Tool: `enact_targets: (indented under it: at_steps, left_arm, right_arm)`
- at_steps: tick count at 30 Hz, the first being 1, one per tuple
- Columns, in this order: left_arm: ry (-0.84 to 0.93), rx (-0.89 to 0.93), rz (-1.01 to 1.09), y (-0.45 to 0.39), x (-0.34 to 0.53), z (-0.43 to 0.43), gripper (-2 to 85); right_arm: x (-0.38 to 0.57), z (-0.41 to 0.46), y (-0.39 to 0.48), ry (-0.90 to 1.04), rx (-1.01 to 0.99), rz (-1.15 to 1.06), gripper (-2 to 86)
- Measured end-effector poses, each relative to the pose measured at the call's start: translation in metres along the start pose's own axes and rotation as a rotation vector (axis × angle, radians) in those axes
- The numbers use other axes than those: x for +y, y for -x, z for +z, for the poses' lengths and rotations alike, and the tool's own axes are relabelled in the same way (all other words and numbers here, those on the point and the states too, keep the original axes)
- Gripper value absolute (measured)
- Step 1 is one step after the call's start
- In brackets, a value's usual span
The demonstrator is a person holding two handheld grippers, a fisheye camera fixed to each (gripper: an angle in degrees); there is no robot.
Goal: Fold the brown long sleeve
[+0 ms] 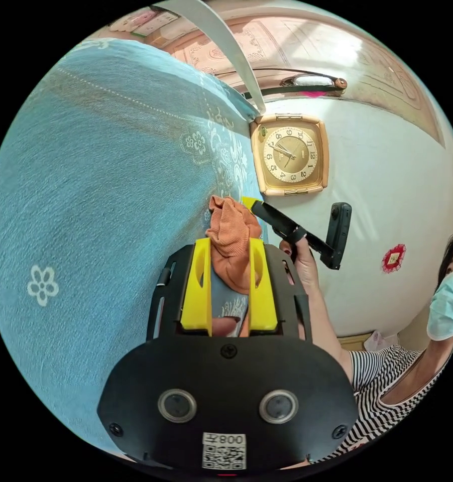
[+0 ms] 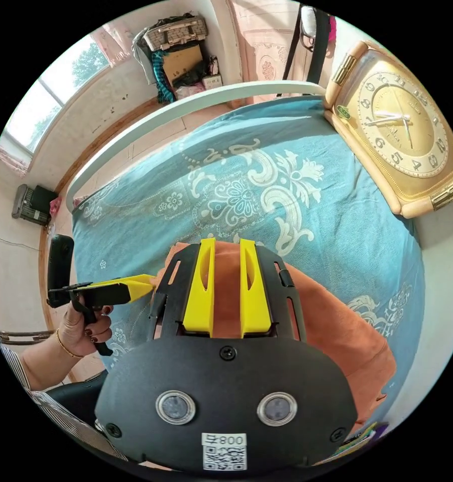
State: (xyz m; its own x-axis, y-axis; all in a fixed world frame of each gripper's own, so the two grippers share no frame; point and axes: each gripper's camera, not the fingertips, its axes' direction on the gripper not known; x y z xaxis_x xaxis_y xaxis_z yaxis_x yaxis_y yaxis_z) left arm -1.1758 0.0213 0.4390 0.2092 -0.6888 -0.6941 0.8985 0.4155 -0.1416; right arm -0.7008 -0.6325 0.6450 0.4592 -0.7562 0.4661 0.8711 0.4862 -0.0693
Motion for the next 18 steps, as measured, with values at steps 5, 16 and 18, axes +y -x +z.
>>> enact_targets:
  at_steps: [5, 16, 18]
  left_arm:
    - [0.012, -0.027, 0.032, -0.009, -0.008, -0.002, 6.3]
    - [-0.034, -0.124, 0.323, -0.088, 0.01, -0.01, 2.8]
    - [-0.028, -0.134, 0.313, -0.096, 0.018, -0.001, 2.7]
  right_arm:
    - [-0.002, 0.016, 0.015, 0.023, 0.063, -0.099, 7.3]
    - [0.032, -0.025, -0.021, -0.183, -0.078, 0.001, 0.7]
    - [0.039, -0.02, -0.027, -0.164, -0.093, 0.011, 0.7]
